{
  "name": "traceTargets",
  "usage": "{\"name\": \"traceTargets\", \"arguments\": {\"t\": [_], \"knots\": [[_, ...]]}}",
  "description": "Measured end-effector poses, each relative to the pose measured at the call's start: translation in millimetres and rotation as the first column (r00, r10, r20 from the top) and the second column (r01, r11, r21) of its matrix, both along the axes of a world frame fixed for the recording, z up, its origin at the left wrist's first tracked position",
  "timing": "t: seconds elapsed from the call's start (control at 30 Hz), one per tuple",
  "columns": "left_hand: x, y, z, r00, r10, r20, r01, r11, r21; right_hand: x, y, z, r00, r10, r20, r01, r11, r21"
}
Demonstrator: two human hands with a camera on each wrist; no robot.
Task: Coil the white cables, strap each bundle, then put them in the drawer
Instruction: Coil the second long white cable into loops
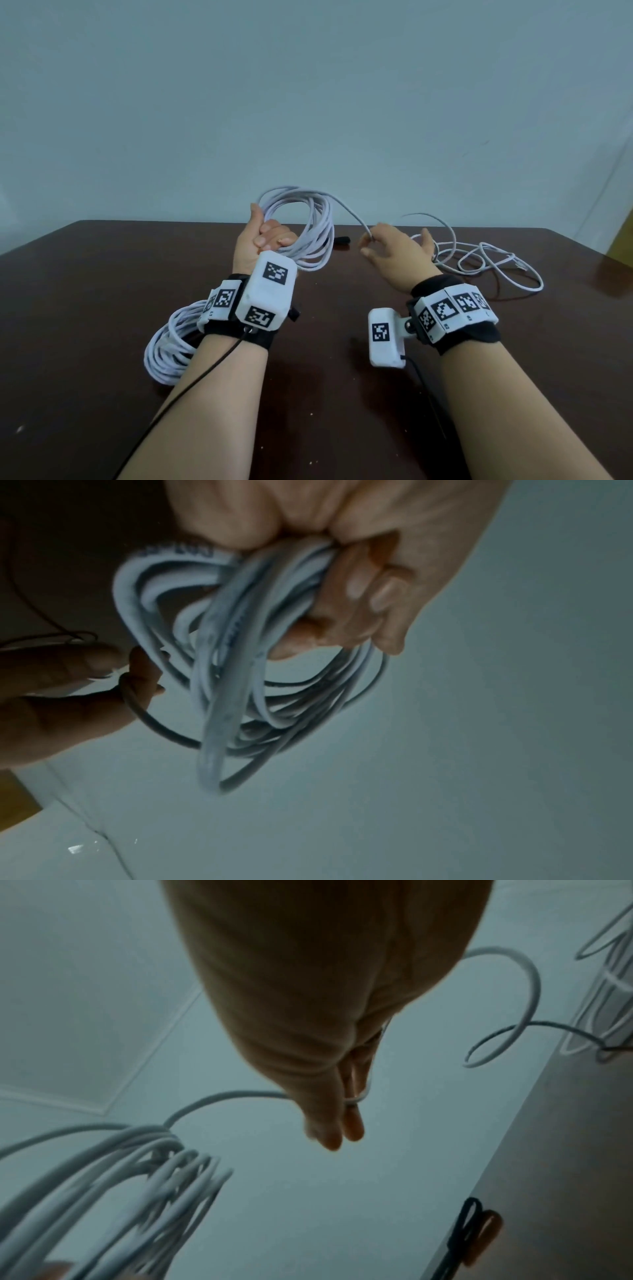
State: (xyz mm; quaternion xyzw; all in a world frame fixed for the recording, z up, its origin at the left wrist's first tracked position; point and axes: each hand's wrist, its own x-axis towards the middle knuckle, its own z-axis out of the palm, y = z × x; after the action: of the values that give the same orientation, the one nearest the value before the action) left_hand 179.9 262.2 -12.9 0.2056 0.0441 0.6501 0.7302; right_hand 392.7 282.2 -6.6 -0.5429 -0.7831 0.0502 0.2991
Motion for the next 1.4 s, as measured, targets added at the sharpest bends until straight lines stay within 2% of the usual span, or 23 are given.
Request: {"name": "traceTargets", "arguments": {"t": [0.1, 0.17, 0.23, 0.3, 0.43, 0.53, 0.63, 0.7, 0.8, 0.87, 0.97, 1.07, 1.17, 1.27, 1.4], "knots": [[-4, 1, -3, 0.999, 0.0, 0.043, 0.001, 1.0, -0.007, 5, 3, 2, 0.995, -0.02, -0.1, 0.022, 0.999, 0.027], [-5, -1, -1, 0.998, 0.057, 0.039, -0.056, 0.998, -0.025, 7, 3, 3, 0.969, -0.001, -0.247, 0.01, 0.999, 0.033], [-3, -5, 6, 0.989, 0.143, -0.027, -0.144, 0.989, -0.033, 5, 3, 5, 0.913, -0.018, -0.408, 0.032, 0.999, 0.029], [5, -11, 14, 0.967, 0.237, -0.097, -0.24, 0.97, -0.024, 3, -1, 8, 0.891, -0.092, -0.444, 0.117, 0.993, 0.03], [22, -16, 22, 0.9, 0.37, -0.232, -0.38, 0.925, 0.0, -2, -8, 12, 0.915, -0.253, -0.315, 0.297, 0.95, 0.101], [28, -15, 22, 0.81, 0.453, -0.374, -0.472, 0.881, 0.045, -8, -14, 15, 0.94, -0.332, -0.081, 0.34, 0.93, 0.14], [30, -14, 21, 0.642, 0.554, -0.53, -0.587, 0.8, 0.125, -20, -20, 18, 0.961, -0.209, 0.18, 0.184, 0.972, 0.146], [33, -15, 19, 0.469, 0.592, -0.656, -0.637, 0.741, 0.213, -30, -25, 19, 0.954, -0.08, 0.288, 0.042, 0.99, 0.137], [40, -16, 16, 0.183, 0.61, -0.771, -0.619, 0.681, 0.392, -38, -34, 22, 0.925, 0.069, 0.373, -0.118, 0.987, 0.11], [43, -16, 16, 0.093, 0.613, -0.785, -0.581, 0.673, 0.458, -38, -39, 23, 0.937, 0.157, 0.312, -0.188, 0.979, 0.074], [42, -15, 16, 0.083, 0.602, -0.794, -0.559, 0.688, 0.464, -39, -42, 23, 0.951, 0.246, 0.186, -0.26, 0.964, 0.05], [39, -13, 14, 0.077, 0.595, -0.8, -0.532, 0.703, 0.472, -40, -39, 22, 0.935, 0.318, 0.159, -0.324, 0.946, 0.015], [37, -16, 16, 0.027, 0.571, -0.82, -0.454, 0.738, 0.499, -40, -36, 23, 0.92, 0.37, 0.129, -0.369, 0.929, -0.032], [38, -19, 19, -0.066, 0.546, -0.835, -0.378, 0.761, 0.527, -37, -36, 27, 0.929, 0.349, 0.125, -0.35, 0.937, -0.01], [40, -23, 18, -0.085, 0.525, -0.847, -0.306, 0.795, 0.523, -28, -41, 34, 0.954, 0.278, 0.112, -0.285, 0.957, 0.051]]}}
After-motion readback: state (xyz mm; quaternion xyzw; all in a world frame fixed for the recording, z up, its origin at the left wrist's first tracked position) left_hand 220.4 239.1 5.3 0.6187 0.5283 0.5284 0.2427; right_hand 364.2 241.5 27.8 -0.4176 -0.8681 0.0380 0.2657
